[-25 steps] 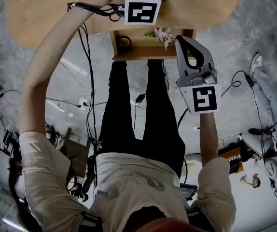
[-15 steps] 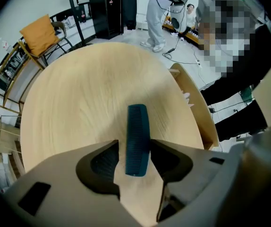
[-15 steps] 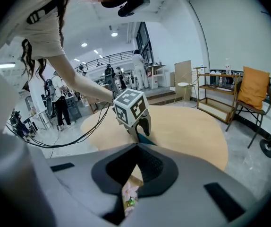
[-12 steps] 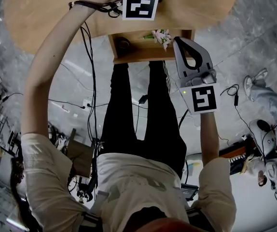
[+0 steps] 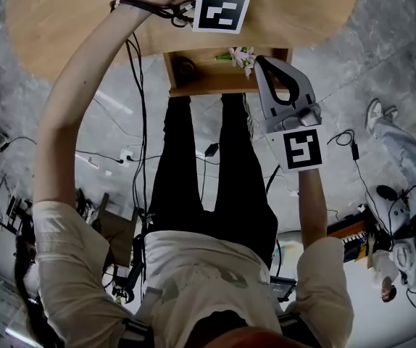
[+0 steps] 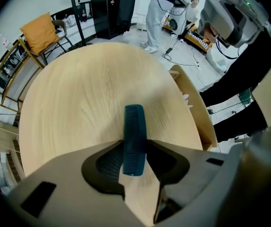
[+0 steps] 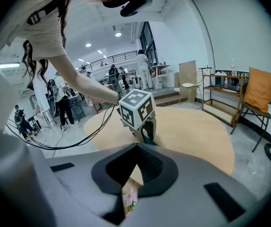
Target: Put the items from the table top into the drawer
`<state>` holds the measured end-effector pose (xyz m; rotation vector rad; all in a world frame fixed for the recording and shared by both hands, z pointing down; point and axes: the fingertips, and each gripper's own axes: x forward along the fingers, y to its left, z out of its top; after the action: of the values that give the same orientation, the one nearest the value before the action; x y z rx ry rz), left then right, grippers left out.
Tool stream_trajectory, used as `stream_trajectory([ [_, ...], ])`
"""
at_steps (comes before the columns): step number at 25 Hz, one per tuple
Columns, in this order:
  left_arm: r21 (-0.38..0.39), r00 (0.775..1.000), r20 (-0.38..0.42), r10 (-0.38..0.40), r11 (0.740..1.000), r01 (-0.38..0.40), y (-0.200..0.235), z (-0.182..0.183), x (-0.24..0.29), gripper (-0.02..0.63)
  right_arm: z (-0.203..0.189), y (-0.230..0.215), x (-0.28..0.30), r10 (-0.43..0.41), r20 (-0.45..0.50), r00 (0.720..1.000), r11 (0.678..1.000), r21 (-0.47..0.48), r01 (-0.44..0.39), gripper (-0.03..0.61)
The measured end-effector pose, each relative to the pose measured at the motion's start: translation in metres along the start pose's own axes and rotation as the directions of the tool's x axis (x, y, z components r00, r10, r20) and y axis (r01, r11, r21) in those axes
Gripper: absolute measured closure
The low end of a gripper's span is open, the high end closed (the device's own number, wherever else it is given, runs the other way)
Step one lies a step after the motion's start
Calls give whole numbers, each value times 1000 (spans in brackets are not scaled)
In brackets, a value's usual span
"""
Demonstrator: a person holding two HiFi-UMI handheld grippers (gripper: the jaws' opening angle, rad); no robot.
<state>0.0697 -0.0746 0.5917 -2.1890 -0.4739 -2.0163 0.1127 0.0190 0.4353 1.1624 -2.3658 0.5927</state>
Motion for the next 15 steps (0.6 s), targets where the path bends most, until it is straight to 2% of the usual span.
stream_trajectory([
  [10,-33,997,63,36,999,-34,-1,2,-1,460,0,3,0,-10,4,1000,1000,-2,10,577],
  [13,-137,987,131,94,988,-76,3,-2,-10,462,2,6,1,-5,14,1000,1000,-6,5,577],
  [15,-243,965,203,168,963,-117,10,-2,-27,462,4,7,1,-5,23,1000,1000,-7,6,577],
])
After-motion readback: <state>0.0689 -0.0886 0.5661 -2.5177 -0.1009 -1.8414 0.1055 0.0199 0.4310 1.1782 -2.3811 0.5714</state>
